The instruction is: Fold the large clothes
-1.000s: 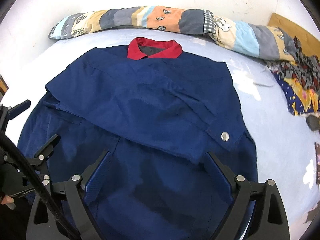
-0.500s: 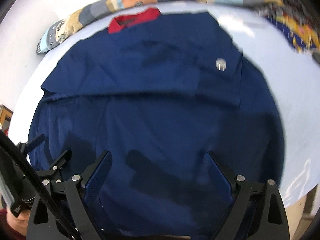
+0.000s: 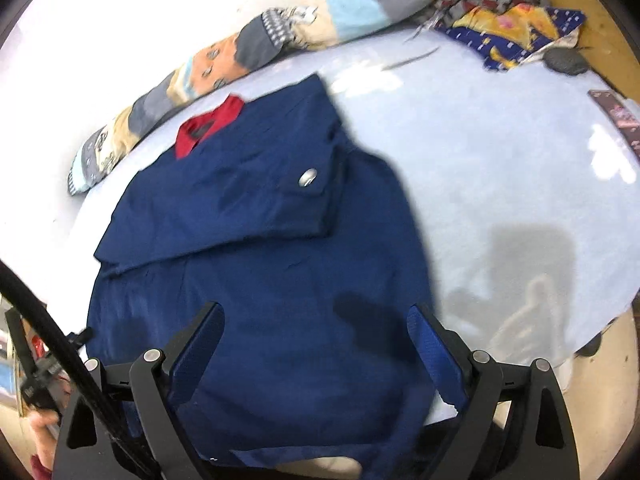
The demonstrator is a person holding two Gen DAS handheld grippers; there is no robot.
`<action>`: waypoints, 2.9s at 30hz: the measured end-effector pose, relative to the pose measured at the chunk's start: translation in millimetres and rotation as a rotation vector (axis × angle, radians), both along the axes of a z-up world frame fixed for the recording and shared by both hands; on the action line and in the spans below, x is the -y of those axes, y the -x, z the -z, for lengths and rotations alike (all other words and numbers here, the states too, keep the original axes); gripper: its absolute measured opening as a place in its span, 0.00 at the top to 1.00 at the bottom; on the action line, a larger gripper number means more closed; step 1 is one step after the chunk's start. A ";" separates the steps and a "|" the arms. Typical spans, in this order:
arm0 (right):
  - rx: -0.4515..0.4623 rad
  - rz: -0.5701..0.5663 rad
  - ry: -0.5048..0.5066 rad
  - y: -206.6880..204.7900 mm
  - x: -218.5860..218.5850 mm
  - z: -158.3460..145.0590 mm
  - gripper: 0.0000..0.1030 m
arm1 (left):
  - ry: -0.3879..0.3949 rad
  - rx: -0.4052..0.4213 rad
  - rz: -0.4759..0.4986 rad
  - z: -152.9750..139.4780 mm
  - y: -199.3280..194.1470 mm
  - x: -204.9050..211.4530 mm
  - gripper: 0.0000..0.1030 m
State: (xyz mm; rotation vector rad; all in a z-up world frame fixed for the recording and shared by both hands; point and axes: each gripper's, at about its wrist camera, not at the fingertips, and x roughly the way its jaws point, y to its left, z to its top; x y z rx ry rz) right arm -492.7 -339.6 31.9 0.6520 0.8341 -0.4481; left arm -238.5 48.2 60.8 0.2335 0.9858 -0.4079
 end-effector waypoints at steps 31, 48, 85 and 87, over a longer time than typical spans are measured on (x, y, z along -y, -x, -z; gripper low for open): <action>0.060 -0.377 -0.291 -286.1 215.1 62.1 0.11 | 0.314 -0.444 0.188 61.7 -326.8 120.4 0.07; -0.076 -0.489 0.588 -316.5 100.3 -29.1 0.94 | 0.104 -0.028 0.205 -14.8 -257.5 182.2 0.91; 0.001 -0.375 0.316 -348.4 151.6 -16.9 0.47 | 0.221 -0.128 0.150 -19.5 -322.9 111.7 0.46; -0.093 -0.400 0.300 -344.8 134.6 9.2 0.47 | 0.131 -0.154 0.178 0.9 -303.0 123.6 0.46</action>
